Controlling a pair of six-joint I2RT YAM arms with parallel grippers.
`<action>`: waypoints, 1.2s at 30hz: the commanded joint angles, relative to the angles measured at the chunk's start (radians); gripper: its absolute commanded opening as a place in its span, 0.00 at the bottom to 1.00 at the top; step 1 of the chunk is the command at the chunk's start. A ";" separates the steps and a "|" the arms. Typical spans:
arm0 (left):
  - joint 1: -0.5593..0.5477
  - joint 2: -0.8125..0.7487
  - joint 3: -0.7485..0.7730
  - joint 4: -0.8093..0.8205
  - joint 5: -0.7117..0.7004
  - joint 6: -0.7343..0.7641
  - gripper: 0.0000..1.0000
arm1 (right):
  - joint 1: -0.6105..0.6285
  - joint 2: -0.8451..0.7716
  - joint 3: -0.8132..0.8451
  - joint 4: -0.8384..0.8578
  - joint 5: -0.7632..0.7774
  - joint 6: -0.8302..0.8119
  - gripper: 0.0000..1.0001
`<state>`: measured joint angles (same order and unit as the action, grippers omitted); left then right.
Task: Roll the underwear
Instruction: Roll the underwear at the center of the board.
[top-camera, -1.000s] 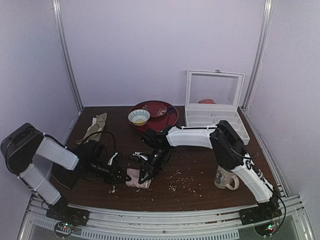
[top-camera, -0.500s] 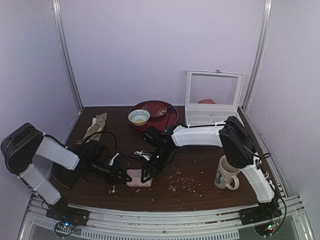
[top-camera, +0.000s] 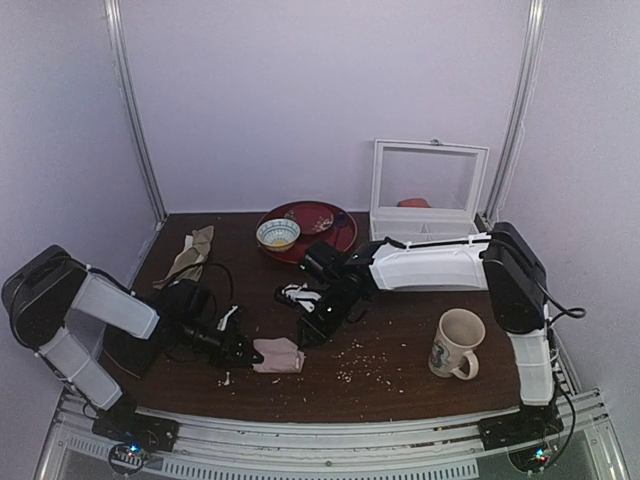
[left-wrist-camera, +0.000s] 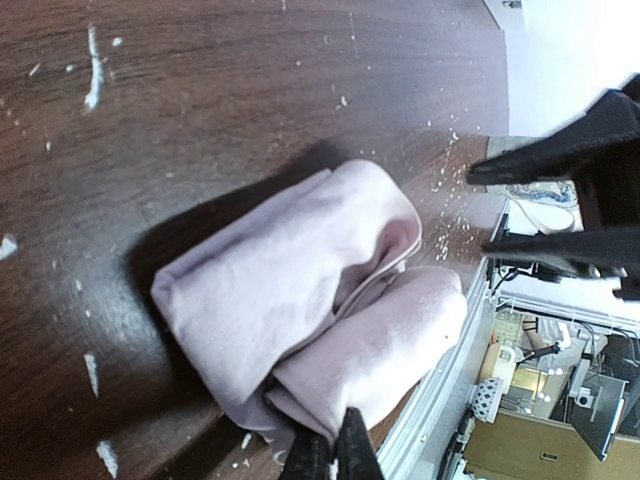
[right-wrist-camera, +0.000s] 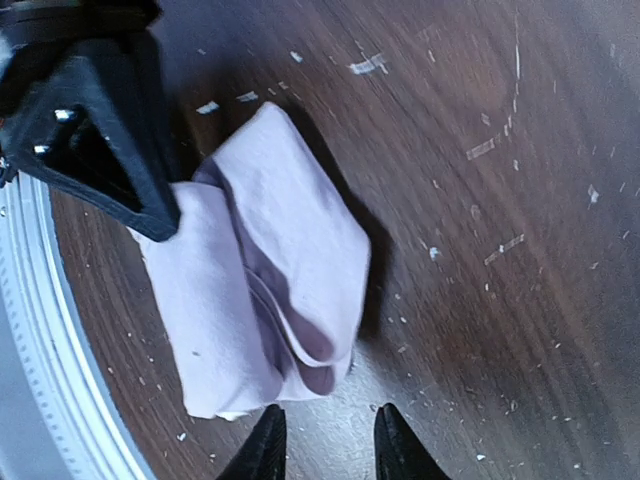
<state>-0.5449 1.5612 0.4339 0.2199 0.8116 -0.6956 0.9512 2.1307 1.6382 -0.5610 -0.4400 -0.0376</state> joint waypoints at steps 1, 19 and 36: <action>-0.004 -0.003 0.007 -0.019 -0.020 0.014 0.00 | 0.103 -0.096 -0.063 0.118 0.208 -0.114 0.29; -0.006 0.004 0.018 -0.017 -0.009 0.011 0.00 | 0.294 -0.022 -0.076 0.189 0.591 -0.363 0.38; -0.006 0.007 0.010 -0.010 -0.007 0.008 0.00 | 0.337 0.040 -0.123 0.247 0.651 -0.428 0.37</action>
<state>-0.5453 1.5616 0.4408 0.2085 0.8120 -0.6960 1.2732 2.1452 1.5482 -0.3225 0.1810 -0.4435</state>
